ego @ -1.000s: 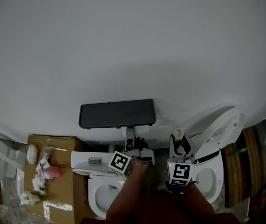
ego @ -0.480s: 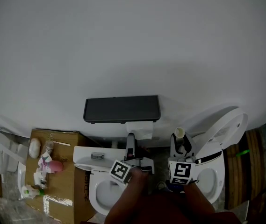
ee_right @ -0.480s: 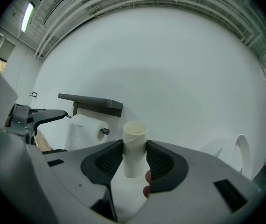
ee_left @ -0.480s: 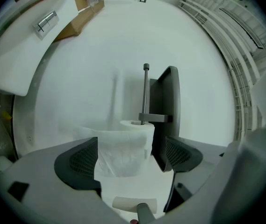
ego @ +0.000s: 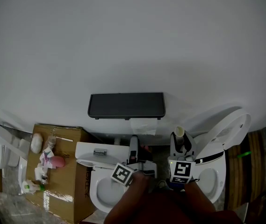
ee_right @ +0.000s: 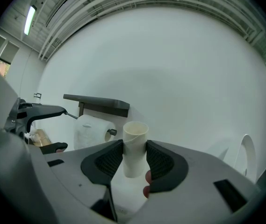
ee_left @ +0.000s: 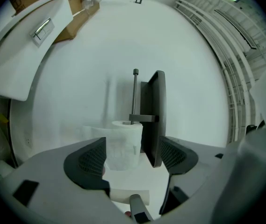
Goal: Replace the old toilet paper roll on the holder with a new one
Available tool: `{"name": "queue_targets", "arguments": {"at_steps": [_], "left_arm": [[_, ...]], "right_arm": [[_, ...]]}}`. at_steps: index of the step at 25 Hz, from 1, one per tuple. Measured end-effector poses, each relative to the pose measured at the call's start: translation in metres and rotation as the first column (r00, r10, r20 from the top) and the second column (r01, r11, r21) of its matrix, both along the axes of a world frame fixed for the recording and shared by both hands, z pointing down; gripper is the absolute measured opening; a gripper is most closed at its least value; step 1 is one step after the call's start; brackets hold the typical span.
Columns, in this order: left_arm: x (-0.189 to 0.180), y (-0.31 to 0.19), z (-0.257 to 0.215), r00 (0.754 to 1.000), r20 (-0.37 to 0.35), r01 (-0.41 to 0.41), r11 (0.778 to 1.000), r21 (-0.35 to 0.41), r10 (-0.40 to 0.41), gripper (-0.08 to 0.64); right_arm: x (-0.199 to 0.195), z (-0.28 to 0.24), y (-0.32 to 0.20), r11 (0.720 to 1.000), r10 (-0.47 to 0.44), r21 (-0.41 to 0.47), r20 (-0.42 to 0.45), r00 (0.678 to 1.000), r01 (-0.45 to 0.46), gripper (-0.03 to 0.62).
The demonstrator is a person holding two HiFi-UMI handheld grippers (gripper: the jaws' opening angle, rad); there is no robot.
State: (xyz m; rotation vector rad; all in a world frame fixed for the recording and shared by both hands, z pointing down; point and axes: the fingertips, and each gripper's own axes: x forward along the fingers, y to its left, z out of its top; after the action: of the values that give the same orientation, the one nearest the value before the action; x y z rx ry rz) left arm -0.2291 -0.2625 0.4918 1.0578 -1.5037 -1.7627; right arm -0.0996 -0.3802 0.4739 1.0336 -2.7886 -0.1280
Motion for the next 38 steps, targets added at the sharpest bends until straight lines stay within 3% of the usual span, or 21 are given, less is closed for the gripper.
{"name": "queue_targets", "arguments": {"at_steps": [2,9,13,15,17,20,22,23,24,25,27,28,29,30,31,32,33,35,36,38], "left_arm": [[0.000,0.004,-0.002,1.000,0.015,0.008,1.000,-0.006,-0.008,0.295],[-0.001,0.010,-0.005,1.000,0.029,0.013,0.999,-0.038,-0.012,0.027],[-0.002,0.010,-0.004,0.998,0.065,0.013,0.997,-0.078,-0.008,0.017],[-0.004,0.013,0.000,0.985,0.174,0.032,0.980,-0.195,0.003,0.017],[-0.006,0.014,-0.005,0.930,0.365,0.086,0.943,-0.321,0.039,0.017],[-0.001,0.010,-0.028,0.794,0.599,0.185,0.897,-0.402,0.105,0.017],[0.001,0.008,-0.037,0.671,0.723,0.286,0.843,-0.455,0.163,0.016],[0.003,0.006,-0.043,0.595,0.780,0.353,0.808,-0.472,0.195,0.016],[0.007,0.003,-0.050,0.496,0.837,0.430,0.773,-0.467,0.230,0.017],[0.012,0.000,-0.057,0.361,0.892,0.514,0.739,-0.435,0.273,0.016],[0.026,-0.008,-0.067,0.041,0.913,0.652,0.682,-0.332,0.406,0.017],[0.031,-0.011,-0.068,-0.055,0.889,0.680,0.669,-0.301,0.456,0.016],[0.033,-0.013,-0.069,-0.092,0.877,0.687,0.667,-0.287,0.472,0.017],[0.033,-0.014,-0.071,-0.096,0.879,0.685,0.672,-0.282,0.467,0.017],[0.032,-0.016,-0.072,-0.084,0.889,0.680,0.677,-0.280,0.451,0.017],[0.029,-0.016,-0.073,-0.052,0.903,0.674,0.682,-0.284,0.427,0.016],[0.027,-0.016,-0.072,0.013,0.919,0.660,0.687,-0.304,0.394,0.017],[0.021,-0.016,-0.065,0.172,0.928,0.617,0.698,-0.364,0.331,0.017],[0.018,-0.016,-0.063,0.214,0.923,0.605,0.698,-0.383,0.320,0.017],[0.016,-0.017,-0.062,0.234,0.918,0.601,0.695,-0.396,0.321,0.017]], "right_arm": [[-0.002,0.001,0.001,1.000,-0.003,-0.002,0.000,1.000,0.003,0.167],[-0.004,-0.001,0.004,1.000,-0.018,0.000,-0.005,1.000,0.018,0.167],[-0.006,0.000,0.005,1.000,-0.022,-0.006,-0.004,1.000,0.022,0.167],[-0.007,0.001,0.004,1.000,-0.024,-0.009,-0.005,1.000,0.024,0.167],[-0.007,0.002,0.003,1.000,-0.024,-0.012,-0.008,1.000,0.024,0.167],[-0.008,0.003,0.004,1.000,-0.023,-0.016,-0.006,1.000,0.023,0.167],[-0.008,0.003,0.005,1.000,-0.024,-0.017,-0.006,1.000,0.024,0.166],[-0.008,0.004,0.005,1.000,-0.025,-0.018,-0.006,1.000,0.025,0.167],[-0.008,0.004,0.005,0.999,-0.027,-0.021,-0.005,1.000,0.026,0.167],[-0.008,0.005,0.004,0.999,-0.029,-0.026,-0.003,1.000,0.029,0.167],[-0.008,0.005,0.004,0.999,-0.032,-0.039,0.002,0.999,0.032,0.167],[-0.008,0.005,0.005,0.999,-0.033,-0.043,0.004,0.999,0.033,0.167],[-0.008,0.005,0.005,0.998,-0.033,-0.045,0.007,0.999,0.033,0.167],[-0.008,0.006,0.005,0.998,-0.033,-0.047,0.008,0.999,0.033,0.167],[-0.008,0.006,0.004,0.998,-0.033,-0.048,0.008,0.999,0.034,0.166],[-0.008,0.007,0.004,0.998,-0.034,-0.051,0.007,0.999,0.034,0.167],[-0.008,0.008,0.003,0.998,-0.034,-0.053,0.006,0.999,0.034,0.167],[-0.007,0.008,0.003,0.998,-0.033,-0.053,0.001,0.999,0.033,0.166],[-0.007,0.009,0.002,0.998,-0.032,-0.053,0.000,0.999,0.032,0.166],[-0.007,0.010,0.001,0.998,-0.030,-0.054,0.001,1.000,0.030,0.163]]}}
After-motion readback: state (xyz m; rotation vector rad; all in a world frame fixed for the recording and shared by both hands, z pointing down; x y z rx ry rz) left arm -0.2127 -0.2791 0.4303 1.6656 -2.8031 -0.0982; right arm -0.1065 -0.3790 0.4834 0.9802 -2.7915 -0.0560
